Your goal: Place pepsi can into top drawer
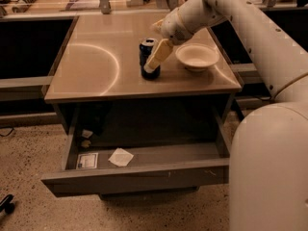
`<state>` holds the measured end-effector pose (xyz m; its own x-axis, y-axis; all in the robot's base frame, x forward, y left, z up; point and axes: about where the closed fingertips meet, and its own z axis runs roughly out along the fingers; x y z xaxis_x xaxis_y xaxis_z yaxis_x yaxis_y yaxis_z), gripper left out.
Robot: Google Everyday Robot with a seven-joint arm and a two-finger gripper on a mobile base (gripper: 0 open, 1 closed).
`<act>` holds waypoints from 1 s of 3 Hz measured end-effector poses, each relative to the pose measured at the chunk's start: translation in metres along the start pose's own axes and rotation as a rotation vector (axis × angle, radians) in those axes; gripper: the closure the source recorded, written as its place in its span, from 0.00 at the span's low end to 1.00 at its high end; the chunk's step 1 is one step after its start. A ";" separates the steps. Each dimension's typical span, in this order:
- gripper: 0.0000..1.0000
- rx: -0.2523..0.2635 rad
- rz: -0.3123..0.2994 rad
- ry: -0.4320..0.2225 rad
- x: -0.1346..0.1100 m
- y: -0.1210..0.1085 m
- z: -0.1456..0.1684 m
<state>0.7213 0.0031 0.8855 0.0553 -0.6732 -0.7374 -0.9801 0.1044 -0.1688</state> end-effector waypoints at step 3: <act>0.65 0.000 0.000 0.000 0.000 0.000 0.000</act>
Offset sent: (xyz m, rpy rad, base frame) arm 0.0000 0.0000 0.0000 0.0000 0.0000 0.0000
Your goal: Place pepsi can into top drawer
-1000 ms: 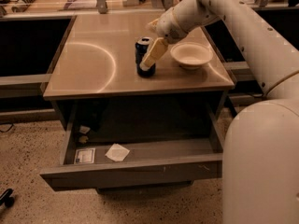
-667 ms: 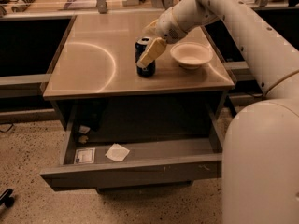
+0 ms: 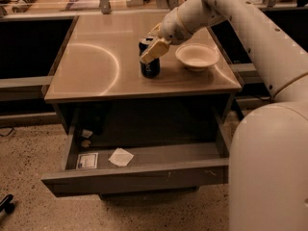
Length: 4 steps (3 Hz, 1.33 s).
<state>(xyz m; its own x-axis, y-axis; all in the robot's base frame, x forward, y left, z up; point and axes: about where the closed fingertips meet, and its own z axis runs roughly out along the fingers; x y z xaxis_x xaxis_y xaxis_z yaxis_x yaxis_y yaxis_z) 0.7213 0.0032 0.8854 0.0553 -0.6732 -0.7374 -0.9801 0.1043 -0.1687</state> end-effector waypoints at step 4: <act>1.00 -0.062 -0.092 -0.087 -0.017 0.080 -0.027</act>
Offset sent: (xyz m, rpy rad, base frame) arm -0.0453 0.0028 0.0018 0.0450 -0.0247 0.0938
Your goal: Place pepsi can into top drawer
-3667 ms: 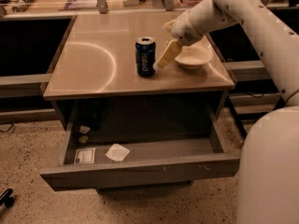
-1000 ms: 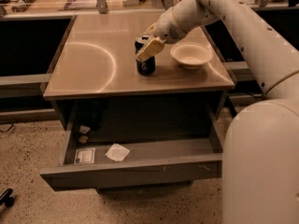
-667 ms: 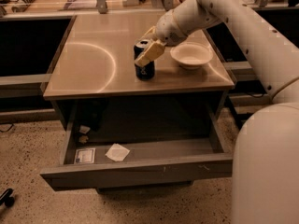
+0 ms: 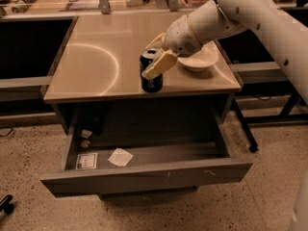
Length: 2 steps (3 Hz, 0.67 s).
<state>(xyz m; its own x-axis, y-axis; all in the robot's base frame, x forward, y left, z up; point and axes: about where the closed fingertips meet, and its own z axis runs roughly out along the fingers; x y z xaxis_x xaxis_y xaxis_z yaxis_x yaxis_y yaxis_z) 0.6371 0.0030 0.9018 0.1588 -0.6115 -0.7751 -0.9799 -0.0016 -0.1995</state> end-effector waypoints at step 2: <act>1.00 -0.069 0.027 -0.050 -0.026 0.104 -0.031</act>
Offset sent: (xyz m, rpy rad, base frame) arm -0.1865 -0.0139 0.0216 0.0641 0.1815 0.0769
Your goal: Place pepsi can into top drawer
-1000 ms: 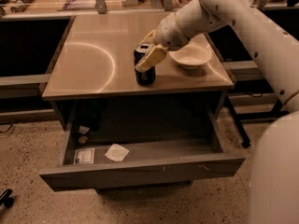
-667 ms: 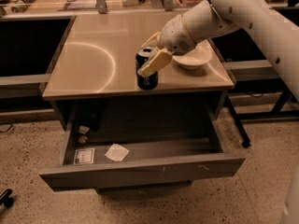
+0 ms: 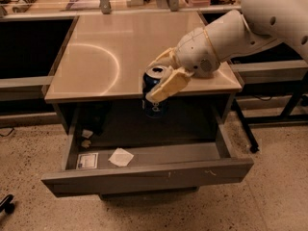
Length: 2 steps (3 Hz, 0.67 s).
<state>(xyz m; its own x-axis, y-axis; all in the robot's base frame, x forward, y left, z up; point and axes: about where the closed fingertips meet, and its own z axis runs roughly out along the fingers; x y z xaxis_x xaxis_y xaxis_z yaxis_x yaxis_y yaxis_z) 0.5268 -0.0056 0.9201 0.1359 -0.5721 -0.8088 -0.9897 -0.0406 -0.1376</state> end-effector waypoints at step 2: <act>1.00 -0.043 -0.011 0.067 0.014 0.012 0.013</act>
Offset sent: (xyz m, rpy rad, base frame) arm -0.0179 -0.0041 -0.0514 -0.2007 0.0205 0.0702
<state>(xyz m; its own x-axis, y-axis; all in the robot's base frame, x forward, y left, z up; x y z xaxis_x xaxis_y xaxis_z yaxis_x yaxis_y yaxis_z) 0.5173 -0.0038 0.9000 0.1447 -0.6248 -0.7673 -0.9894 -0.0813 -0.1204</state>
